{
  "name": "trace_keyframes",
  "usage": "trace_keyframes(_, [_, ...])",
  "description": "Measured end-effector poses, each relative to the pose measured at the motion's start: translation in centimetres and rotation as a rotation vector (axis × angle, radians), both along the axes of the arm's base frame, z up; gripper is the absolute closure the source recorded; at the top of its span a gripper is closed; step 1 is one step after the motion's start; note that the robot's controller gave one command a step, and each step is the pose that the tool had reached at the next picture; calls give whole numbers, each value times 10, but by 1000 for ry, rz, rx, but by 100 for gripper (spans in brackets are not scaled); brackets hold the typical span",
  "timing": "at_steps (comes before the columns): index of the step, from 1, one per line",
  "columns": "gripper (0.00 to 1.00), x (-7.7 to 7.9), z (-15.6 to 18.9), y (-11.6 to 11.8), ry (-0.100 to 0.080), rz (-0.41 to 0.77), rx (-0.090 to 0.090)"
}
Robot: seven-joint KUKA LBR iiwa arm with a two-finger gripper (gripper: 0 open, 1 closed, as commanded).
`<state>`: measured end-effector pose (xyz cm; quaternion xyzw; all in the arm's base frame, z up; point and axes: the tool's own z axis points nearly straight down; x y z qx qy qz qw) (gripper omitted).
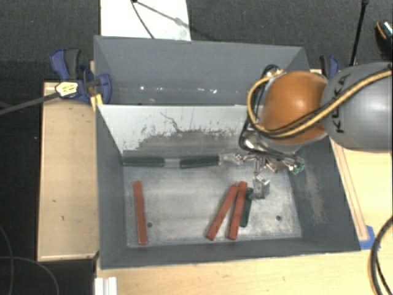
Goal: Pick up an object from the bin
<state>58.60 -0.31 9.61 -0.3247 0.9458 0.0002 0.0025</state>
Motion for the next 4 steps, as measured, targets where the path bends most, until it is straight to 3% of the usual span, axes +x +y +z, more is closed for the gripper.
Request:
trace_keyframes(1, [0, -79, -26, 24, 7, 112, -1])
trace_keyframes(2, [100, -76, -23, 23, 2, 107, -1])
trace_keyframes(3, [100, -86, 169, 35, -7, 83, -2])
trace_keyframes(4, [100, -75, 87, 64, 8, -55, 0])
